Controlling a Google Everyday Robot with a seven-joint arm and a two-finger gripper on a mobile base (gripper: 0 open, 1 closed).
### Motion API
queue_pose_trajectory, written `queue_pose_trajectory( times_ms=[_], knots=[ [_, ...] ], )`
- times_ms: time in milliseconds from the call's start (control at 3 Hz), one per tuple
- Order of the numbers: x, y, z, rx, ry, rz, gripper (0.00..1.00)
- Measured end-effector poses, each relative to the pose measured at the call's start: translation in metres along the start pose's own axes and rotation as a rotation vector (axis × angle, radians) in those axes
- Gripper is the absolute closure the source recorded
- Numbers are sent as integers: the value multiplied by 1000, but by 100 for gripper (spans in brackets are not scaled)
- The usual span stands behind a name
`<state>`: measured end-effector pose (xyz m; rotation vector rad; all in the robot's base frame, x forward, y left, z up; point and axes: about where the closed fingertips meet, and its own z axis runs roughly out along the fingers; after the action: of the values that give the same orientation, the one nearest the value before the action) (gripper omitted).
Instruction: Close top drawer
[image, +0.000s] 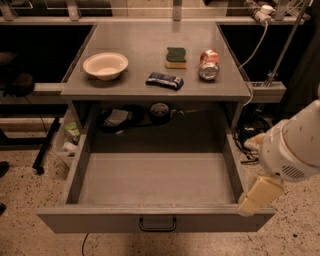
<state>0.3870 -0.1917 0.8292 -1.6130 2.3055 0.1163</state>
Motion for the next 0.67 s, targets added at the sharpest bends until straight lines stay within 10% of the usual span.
queue_pose_trajectory(
  times_ms=[667],
  knots=[
    [18,30,32,-47,-47,42,64]
  ],
)
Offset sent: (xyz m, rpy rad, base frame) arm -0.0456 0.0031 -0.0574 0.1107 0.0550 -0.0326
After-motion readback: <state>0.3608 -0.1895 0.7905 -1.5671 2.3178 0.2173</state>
